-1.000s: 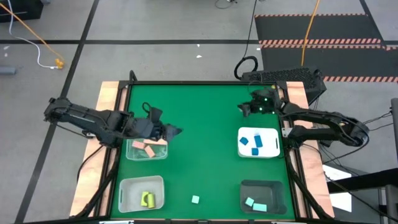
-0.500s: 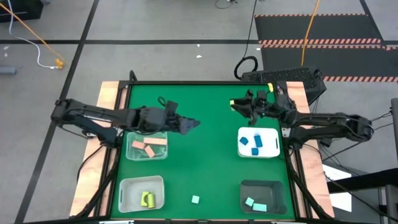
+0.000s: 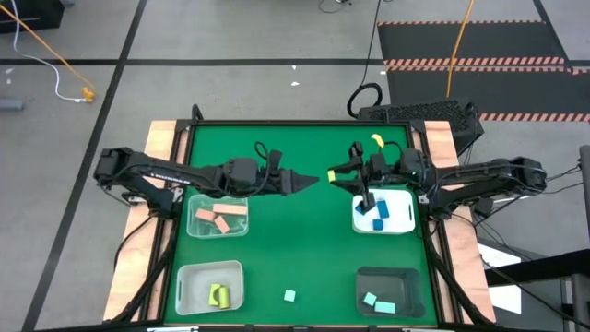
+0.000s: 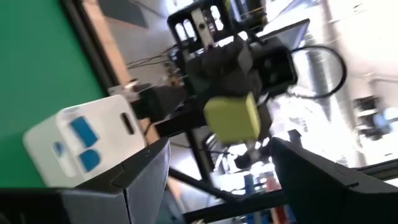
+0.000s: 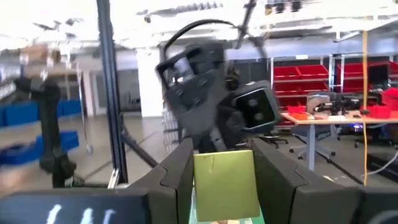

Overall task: Sort & place blocks by color
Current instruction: Put the yellow block into the gray bin

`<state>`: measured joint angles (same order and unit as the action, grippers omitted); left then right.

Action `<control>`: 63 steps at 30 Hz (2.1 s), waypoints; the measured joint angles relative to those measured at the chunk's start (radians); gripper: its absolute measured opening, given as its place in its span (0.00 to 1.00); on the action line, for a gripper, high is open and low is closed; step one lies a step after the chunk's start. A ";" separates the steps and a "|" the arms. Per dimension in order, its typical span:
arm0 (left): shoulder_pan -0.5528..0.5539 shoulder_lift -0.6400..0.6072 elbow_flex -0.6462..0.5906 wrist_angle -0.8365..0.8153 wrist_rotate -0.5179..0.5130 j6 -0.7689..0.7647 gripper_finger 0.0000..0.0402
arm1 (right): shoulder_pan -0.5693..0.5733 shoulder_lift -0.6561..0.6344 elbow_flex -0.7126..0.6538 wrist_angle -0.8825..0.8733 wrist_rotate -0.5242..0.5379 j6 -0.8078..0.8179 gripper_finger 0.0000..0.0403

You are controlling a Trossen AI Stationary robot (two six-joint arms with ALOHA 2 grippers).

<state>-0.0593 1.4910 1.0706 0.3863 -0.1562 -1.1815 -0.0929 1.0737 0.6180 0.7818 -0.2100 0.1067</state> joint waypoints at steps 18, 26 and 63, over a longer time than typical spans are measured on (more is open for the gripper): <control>-0.015 0.010 0.000 0.094 0.001 0.009 0.69 | 0.086 0.177 0.161 -0.008 0.032 -0.163 0.28; -0.030 0.010 0.000 0.080 0.002 0.008 0.68 | 0.088 0.229 0.195 0.016 0.059 -0.188 0.28; -0.039 -0.004 0.000 -0.047 0.260 -0.070 0.39 | 0.102 -0.091 0.194 -0.586 0.076 0.104 0.55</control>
<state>-0.0985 1.4875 1.0710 0.3392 0.1034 -1.2511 0.0090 0.9829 0.8124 0.1956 -0.1341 0.2112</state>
